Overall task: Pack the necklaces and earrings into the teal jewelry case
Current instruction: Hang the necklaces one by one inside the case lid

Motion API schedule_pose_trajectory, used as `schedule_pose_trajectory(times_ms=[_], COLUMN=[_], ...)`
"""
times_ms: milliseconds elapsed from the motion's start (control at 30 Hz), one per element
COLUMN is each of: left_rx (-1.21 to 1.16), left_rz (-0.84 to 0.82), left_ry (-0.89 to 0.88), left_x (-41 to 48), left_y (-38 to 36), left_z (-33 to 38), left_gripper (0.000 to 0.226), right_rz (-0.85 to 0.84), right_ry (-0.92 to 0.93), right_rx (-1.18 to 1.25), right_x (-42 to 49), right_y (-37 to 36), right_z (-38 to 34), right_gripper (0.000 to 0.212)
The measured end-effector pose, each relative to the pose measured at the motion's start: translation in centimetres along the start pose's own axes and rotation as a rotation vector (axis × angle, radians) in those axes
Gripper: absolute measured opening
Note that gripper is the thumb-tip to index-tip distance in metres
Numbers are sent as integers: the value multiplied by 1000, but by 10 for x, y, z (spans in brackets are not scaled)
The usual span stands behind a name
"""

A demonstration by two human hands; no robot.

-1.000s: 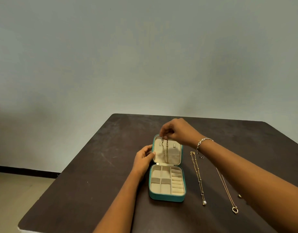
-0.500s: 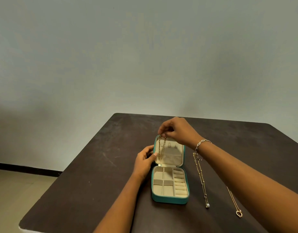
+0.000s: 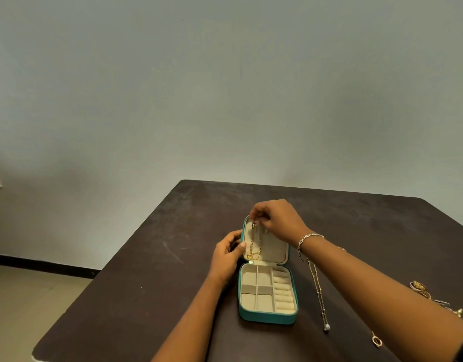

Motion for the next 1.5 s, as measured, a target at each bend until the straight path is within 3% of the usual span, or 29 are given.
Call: schedule_pose_trajectory(times_ms=[267, 433, 600, 967, 1500], left_rx=[-34, -46, -45, -39, -55], left_rz=[-12, -22, -19, -20, -27], left_ry=[2, 10, 14, 16, 20], left_x=[0, -2, -2, -2, -1], left_y=[0, 0, 0, 1, 1], left_z=[1, 4, 3, 2, 2], left_gripper=[27, 27, 28, 28, 30], right_rz=[163, 223, 237, 362, 324], right_ry=[246, 405, 486, 457, 141], right_rx=[-174, -310, -389, -411, 1], right_x=[-8, -12, -17, -13, -6], right_y=[-20, -30, -33, -35, -25], right_z=[8, 10, 10, 16, 20], right_gripper=[8, 29, 35, 28, 10])
Point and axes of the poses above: each hand's wrist, its own x-axis towards the middle knuckle, its own y-axis out of the back of the hand, z = x × y, the point moved 2 cm from there along x, towards the middle knuckle, and after that the axes turned 10 degrees about z, right-handed, at the moved point
